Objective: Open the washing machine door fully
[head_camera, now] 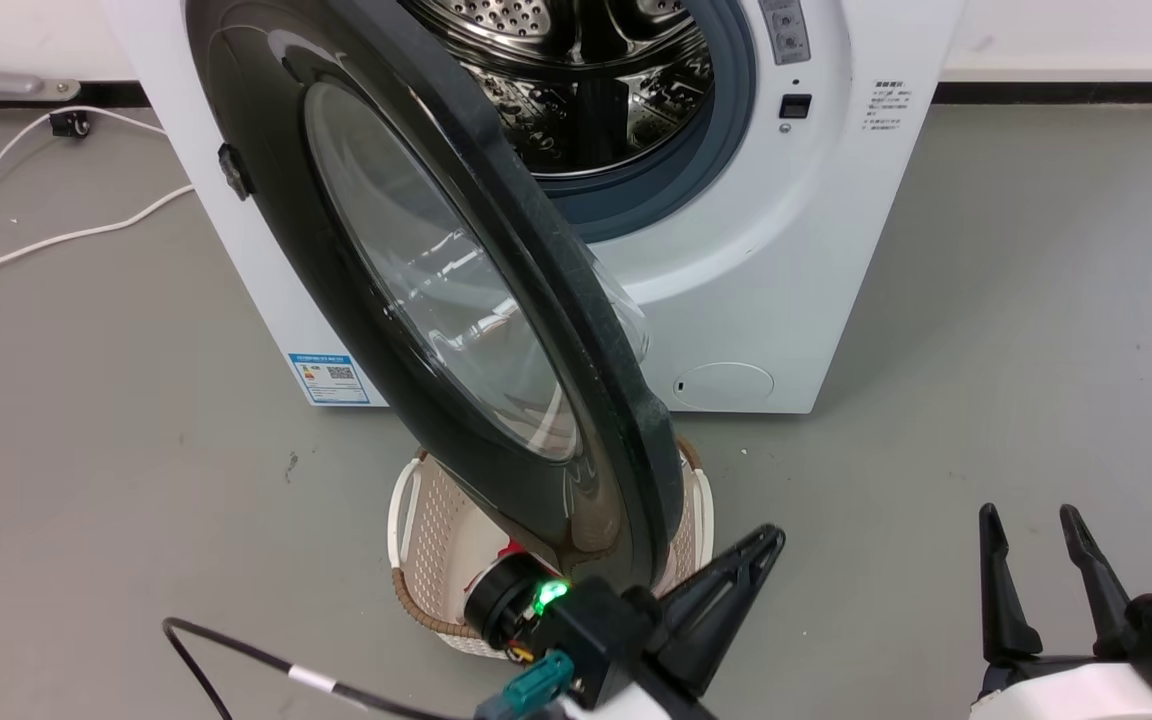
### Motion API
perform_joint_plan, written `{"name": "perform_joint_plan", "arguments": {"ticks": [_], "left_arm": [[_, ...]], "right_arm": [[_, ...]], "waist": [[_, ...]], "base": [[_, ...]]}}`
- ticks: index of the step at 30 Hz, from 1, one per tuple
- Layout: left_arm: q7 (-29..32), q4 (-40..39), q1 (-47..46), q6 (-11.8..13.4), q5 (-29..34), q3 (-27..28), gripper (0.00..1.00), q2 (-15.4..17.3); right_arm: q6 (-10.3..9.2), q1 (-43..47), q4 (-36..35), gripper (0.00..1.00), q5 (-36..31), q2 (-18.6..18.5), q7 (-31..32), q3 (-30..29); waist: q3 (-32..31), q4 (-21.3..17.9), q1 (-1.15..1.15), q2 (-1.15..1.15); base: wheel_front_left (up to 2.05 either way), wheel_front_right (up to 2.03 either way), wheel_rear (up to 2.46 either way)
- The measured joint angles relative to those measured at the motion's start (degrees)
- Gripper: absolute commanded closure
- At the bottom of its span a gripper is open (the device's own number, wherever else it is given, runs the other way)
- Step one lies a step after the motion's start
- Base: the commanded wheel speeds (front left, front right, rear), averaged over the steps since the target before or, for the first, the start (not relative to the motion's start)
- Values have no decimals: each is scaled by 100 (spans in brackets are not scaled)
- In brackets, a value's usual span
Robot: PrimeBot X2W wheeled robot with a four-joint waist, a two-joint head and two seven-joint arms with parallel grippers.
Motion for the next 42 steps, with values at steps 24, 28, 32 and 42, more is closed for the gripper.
{"name": "perform_joint_plan", "arguments": {"ticks": [24, 28, 32, 42], "left_arm": [[-567, 1677, -927, 645, -162, 455, 100, -426], [-591, 1744, -929, 695, -190, 452, 100, -442], [-589, 1633, -788, 860, -181, 472, 100, -364], [-479, 829, -132, 1294, -107, 553, 100, 32]], "right_arm": [[0, -148, 287, 0, 200, 0, -68, 192], [1, -151, 304, 0, 200, 0, -70, 194], [0, -152, 360, 0, 218, 0, -76, 207], [1, -143, 396, 0, 249, 0, -94, 163]], "waist": [[123, -264, 0, 0], [123, -247, 0, 0], [68, -243, 0, 0], [-17, -157, 0, 0]], "base": [[0, 0, 0], [0, 0, 0], [0, 0, 0], [0, 0, 0]]}}
